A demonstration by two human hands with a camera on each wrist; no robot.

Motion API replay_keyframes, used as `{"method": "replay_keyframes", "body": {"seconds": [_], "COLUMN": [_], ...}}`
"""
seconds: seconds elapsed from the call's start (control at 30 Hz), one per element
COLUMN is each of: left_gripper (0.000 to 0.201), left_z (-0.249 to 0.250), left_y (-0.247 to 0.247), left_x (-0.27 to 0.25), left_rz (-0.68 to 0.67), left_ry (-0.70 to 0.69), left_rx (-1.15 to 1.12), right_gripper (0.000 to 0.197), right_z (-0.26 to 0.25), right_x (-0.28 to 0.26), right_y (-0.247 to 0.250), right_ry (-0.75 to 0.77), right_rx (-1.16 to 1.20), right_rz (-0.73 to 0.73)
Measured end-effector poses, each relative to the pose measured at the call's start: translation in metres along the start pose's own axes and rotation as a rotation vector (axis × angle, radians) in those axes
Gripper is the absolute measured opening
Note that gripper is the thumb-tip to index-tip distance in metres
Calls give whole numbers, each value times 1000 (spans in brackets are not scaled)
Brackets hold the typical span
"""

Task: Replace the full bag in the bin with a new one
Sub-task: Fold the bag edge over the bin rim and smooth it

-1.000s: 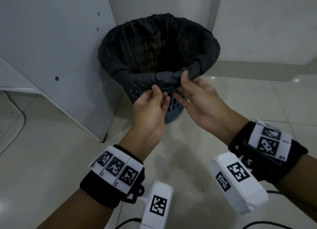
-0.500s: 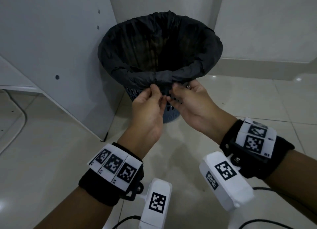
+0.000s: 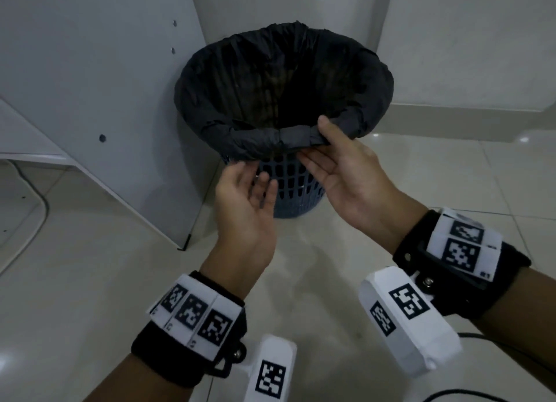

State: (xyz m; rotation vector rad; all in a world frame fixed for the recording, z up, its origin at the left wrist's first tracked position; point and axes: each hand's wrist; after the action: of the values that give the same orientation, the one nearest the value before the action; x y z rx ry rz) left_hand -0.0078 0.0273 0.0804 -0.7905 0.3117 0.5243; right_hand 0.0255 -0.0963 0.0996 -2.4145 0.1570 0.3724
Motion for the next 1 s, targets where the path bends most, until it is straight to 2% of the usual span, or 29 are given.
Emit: {"method": "replay_keyframes", "body": {"seconds": [0.07,0.23,0.3,0.43,0.6,0.73,0.8,0.9,1.0], "left_gripper": [21,38,36,20,35,34,33,34,40], "left_z": [11,29,33,33,19,6,10,24,33], "left_y": [3,1,-1,-6,-1,-4,-7,-8,-6], "left_x": [6,23,26,30,13,-14,-15,-3,8], "left_rz": [23,-21,-9,6,46,-13,-62,-73,-84], "left_ry": [-5,23,27,8,-8,-188,-253,-261,-239], "left_rx": [-48,26,31,-28,53,137,185,169,116], "right_gripper": [41,40,39,40,39,39,44,46,49], "right_z": [0,0,-1,-1,5,20,28,32,28], "right_x": [0,-2,-4,-5,-12,-20,-24,-29,-31], "right_y": [1,1,1,1,-2,-15,-20,-16,-6], "right_ry": [2,1,1,-2,-3,-45,-104,-166,-141], "right_rx": [-5,-6,-6,-4,-31,-209,-301,-302,-166], "right_rz": [-7,-19,-18,-7,1,-4,-59,-163,-64]}}
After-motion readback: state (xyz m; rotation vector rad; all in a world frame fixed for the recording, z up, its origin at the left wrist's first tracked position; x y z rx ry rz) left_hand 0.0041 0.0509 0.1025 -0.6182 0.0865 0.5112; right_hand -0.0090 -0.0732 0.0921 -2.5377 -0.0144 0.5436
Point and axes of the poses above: each hand's wrist, its own x-axis towards the middle knuckle, its own y-axis out of the back of the hand, z = x × y, and after that the axes turned 4 degrees about z, right-handed
